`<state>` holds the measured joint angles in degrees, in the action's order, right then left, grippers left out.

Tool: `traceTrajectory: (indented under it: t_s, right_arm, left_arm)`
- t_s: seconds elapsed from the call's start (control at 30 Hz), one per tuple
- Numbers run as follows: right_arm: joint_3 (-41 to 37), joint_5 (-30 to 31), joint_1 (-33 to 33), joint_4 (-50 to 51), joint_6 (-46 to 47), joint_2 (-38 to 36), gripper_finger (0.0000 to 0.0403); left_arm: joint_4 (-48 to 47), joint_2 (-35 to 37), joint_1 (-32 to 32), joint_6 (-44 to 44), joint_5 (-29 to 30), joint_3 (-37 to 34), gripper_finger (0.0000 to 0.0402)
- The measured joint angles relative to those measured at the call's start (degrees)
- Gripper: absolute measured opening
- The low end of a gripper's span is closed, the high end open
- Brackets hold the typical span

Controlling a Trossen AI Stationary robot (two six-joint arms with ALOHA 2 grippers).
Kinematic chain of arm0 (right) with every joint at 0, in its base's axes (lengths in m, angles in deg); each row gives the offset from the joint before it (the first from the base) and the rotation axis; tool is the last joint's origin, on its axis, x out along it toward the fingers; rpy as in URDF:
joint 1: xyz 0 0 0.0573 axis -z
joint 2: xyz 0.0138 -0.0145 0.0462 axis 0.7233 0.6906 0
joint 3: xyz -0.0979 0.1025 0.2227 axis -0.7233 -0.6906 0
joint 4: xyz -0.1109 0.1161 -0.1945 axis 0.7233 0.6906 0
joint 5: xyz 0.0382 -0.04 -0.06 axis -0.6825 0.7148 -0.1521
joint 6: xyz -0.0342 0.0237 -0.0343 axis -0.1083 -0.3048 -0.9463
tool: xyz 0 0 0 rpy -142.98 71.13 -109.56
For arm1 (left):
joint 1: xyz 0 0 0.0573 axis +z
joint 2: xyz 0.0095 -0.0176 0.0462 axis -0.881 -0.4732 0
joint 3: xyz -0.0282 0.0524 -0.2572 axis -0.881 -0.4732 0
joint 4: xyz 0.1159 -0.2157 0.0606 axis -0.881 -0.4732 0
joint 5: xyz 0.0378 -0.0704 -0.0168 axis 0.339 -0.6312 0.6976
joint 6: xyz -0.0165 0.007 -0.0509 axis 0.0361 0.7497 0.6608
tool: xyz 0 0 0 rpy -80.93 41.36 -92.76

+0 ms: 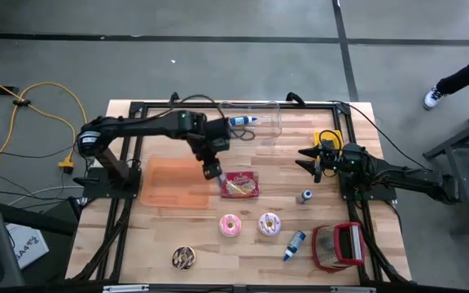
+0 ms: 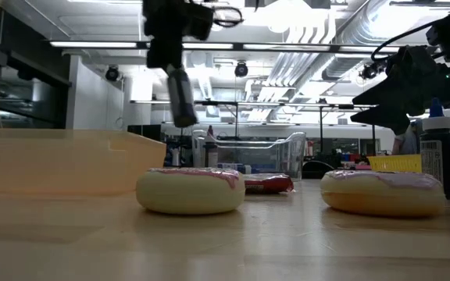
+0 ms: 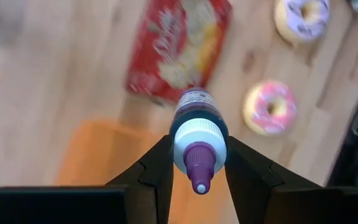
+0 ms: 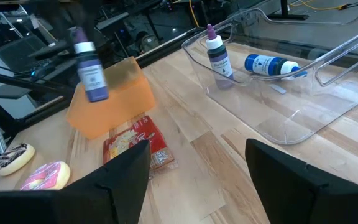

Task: Pick & Place Food Item
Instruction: Put the violet food coloring bottle into the transparent bin

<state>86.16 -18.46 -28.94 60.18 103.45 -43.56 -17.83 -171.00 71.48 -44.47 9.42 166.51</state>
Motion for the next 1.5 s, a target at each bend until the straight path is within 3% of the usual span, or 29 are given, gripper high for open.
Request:
traceTrajectory:
  t_s: [0.27, 0.63, 0.87, 1.2, 1.5]
  right_arm:
    - [0.0, 0.0, 0.0, 0.0, 0.0, 0.0, 0.0250]
    - [0.0, 0.0, 0.0, 0.0, 0.0, 0.0, 0.0250]
    - [0.0, 0.0, 0.0, 0.0, 0.0, 0.0, 0.0250]
    - [0.0, 0.0, 0.0, 0.0, 0.0, 0.0, 0.0250]
    - [0.0, 0.0, 0.0, 0.0, 0.0, 0.0, 0.0250]
  left_arm:
    - [4.4, -4.2, 7.7, -5.8, 0.0, 2.5, 0.0113]
    - [0.2, -15.4, 12.9, -15.6, 0.0, 18.4, 0.0113]
    - [-0.7, -19.1, 14.6, -19.7, 1.8, 25.0, 0.0113]
    - [0.9, -19.6, 18.0, -25.3, 9.0, 27.1, 0.0113]
    - [1.5, -24.1, 19.2, -28.2, 8.9, 27.1, 0.0113]
